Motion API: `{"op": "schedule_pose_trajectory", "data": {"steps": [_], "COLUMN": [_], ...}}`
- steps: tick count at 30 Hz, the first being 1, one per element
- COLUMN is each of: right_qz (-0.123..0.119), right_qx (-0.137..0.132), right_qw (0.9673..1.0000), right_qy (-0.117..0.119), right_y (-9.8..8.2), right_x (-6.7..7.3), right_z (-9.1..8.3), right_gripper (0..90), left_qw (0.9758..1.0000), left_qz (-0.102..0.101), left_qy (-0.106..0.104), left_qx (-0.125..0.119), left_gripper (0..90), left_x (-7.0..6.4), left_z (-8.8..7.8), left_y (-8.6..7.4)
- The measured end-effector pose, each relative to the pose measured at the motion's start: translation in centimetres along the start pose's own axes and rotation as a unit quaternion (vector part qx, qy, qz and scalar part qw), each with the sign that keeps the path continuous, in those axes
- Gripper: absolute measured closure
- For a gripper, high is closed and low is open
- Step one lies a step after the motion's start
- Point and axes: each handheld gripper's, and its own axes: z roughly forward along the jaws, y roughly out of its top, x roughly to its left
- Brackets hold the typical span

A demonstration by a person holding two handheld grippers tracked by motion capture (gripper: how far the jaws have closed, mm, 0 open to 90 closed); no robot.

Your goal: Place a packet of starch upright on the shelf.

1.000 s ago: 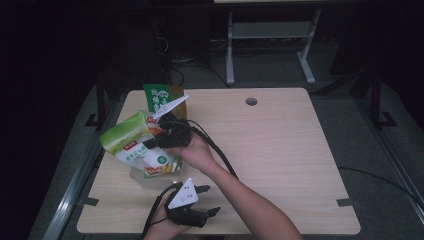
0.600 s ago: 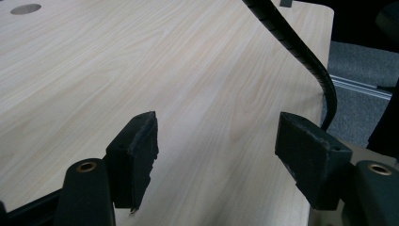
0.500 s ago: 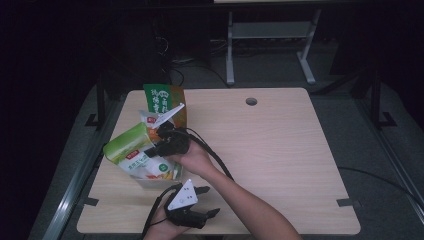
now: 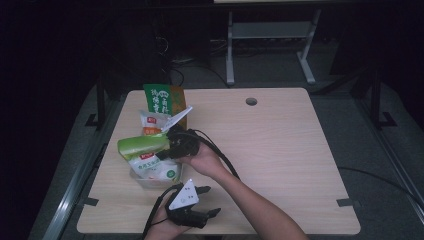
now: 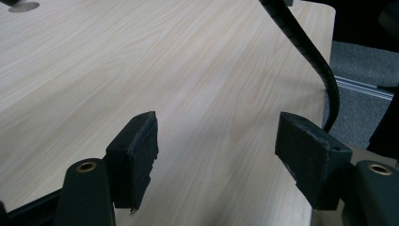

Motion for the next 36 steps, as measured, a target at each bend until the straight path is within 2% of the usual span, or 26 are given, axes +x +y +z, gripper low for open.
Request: {"op": "schedule_pose_trajectory", "data": {"steps": [2,5,7,8,10,13,17,20,22,25,31,36], "right_qz": [0.007,0.020,0.020,0.020,0.010,0.004,0.008,0.018,0.021,0.017,0.026,0.033], "right_qx": [0.000,-0.012,-0.017,-0.016,-0.010,-0.011,-0.015,-0.027,-0.037,-0.040,-0.048,-0.047], "right_qw": [1.0000,0.9997,0.9996,0.9997,0.9999,0.9999,0.9998,0.9994,0.9990,0.9990,0.9985,0.9983], "right_qy": [0.000,0.003,0.006,0.006,0.004,0.002,0.009,0.015,0.016,0.012,0.002,-0.008], "right_y": [-0.2,-0.4,-0.5,-0.6,-0.8,-0.9,-1.0,-1.2,-1.3,-1.6,-2.3,-3.5], "right_x": [-0.2,-0.4,-0.6,-0.6,-0.4,-0.2,-0.3,-0.6,-0.7,-0.8,-0.9,-1.4], "right_z": [-0.2,-0.8,-1.1,-1.3,-1.2,-1.1,-1.5,-2.3,-2.8,-3.7,-5.4,-6.9], "right_gripper": [76.2,72.2,75.3,80.1,85.6,86.3,77.2,66.6,65.1,61.1,54.6,50.4], "left_qw": [1.0000,1.0000,1.0000,1.0000,1.0000,1.0000,1.0000,0.9999,0.9999,0.9999,0.9999,0.9998], "left_qz": [0.001,0.000,0.000,-0.001,-0.003,-0.004,-0.002,-0.005,-0.004,-0.003,0.003,-0.004], "left_qy": [0.001,0.001,0.003,0.004,0.006,0.008,0.009,0.010,0.011,0.011,0.016,0.017], "left_qx": [0.000,-0.001,-0.001,-0.003,-0.005,-0.004,-0.002,-0.004,-0.003,0.001,0.005,0.003], "left_gripper": [30.0,29.8,29.8,29.8,29.8,29.7,29.5,28.9,28.7,28.5,28.2,28.1], "left_x": [0.1,0.2,0.3,0.3,0.5,0.6,0.7,0.7,0.7,0.8,1.1,1.4], "left_z": [0.1,0.1,-0.1,-0.1,-0.1,-0.1,-0.1,0.0,0.1,0.2,0.2,0.2], "left_y": [0.0,0.1,0.2,0.2,0.2,0.2,0.2,0.3,0.3,0.3,0.3,0.3]}}
